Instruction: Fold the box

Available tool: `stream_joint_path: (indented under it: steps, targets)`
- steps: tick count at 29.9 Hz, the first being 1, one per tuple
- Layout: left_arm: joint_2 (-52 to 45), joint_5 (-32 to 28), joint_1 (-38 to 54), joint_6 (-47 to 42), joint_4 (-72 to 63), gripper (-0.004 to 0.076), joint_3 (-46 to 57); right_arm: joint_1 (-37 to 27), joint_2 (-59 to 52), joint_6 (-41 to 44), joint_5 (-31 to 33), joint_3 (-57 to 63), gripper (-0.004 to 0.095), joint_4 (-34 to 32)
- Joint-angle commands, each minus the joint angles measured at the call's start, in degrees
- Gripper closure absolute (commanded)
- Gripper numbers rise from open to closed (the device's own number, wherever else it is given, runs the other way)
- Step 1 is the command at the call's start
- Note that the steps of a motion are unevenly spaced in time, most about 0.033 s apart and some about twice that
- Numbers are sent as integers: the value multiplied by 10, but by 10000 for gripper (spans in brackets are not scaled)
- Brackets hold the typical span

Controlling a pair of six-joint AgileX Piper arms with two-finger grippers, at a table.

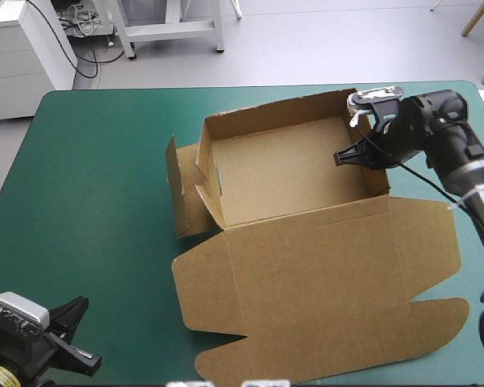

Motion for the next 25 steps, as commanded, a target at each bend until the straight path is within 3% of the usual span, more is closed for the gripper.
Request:
stream_joint_path:
  steps: [1,8,10,16,19,25]
  targets:
    - [7,-35,2,-5,0,658,-13,-1,-81,-1,-14,-15,929,-17]
    - [7,-45,2,-3,-1,279,-13,-1,-159,-1,-14,-15,929,-37]
    - [7,-62,2,-3,-7,222,-13,-1,-171,-1,-14,-15,929,-40]
    - [9,-133,2,-3,-45,261,-13,-1,-183,-1,-14,-15,929,-44]
    - [30,-135,2,-4,-35,282,-14,-1,-183,-1,-14,-14,930,-44]
    - [154,-142,2,-35,-19,282,-35,-1,-183,-1,-14,-14,929,-44]
